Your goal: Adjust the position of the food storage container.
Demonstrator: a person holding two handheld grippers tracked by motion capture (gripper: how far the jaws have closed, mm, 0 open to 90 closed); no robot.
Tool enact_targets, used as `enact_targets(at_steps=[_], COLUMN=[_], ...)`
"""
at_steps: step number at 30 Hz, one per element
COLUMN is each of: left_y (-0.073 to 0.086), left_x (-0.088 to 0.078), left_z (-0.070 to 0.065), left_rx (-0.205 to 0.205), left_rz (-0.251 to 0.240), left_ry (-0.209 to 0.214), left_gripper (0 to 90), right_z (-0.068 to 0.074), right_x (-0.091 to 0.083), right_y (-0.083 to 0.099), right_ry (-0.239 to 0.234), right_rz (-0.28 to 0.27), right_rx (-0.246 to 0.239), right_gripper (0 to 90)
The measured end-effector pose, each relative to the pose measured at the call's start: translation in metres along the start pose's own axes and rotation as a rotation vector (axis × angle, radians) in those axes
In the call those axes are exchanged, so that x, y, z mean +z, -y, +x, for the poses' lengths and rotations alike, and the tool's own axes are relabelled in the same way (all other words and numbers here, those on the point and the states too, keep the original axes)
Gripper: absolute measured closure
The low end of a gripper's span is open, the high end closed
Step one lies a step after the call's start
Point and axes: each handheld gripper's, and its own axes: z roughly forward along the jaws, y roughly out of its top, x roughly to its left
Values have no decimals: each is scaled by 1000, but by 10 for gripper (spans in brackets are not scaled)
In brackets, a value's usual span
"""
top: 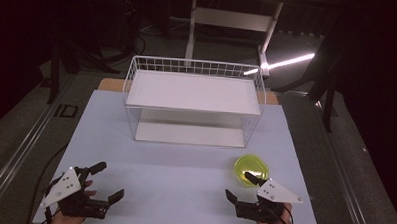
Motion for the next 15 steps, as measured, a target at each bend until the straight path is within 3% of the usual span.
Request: enact_targets(at_steps=[5, 9, 15], left_y=[0, 0, 0], left_x=[0, 3, 6], left_z=[0, -3, -4], left_rx=[-17, -5, -1], left_rz=[-20, -14, -6], left_ry=[3, 9, 20], left_gripper=[5, 5, 5], right_z=[12, 19, 14], right_x=[-3, -5, -5], right_y=[-11, -18, -33], right_ry=[-40, -62, -83], right_rz=[-27, -24, -27], right_rx=[-19, -29, -17], right_gripper=[180, 180, 141])
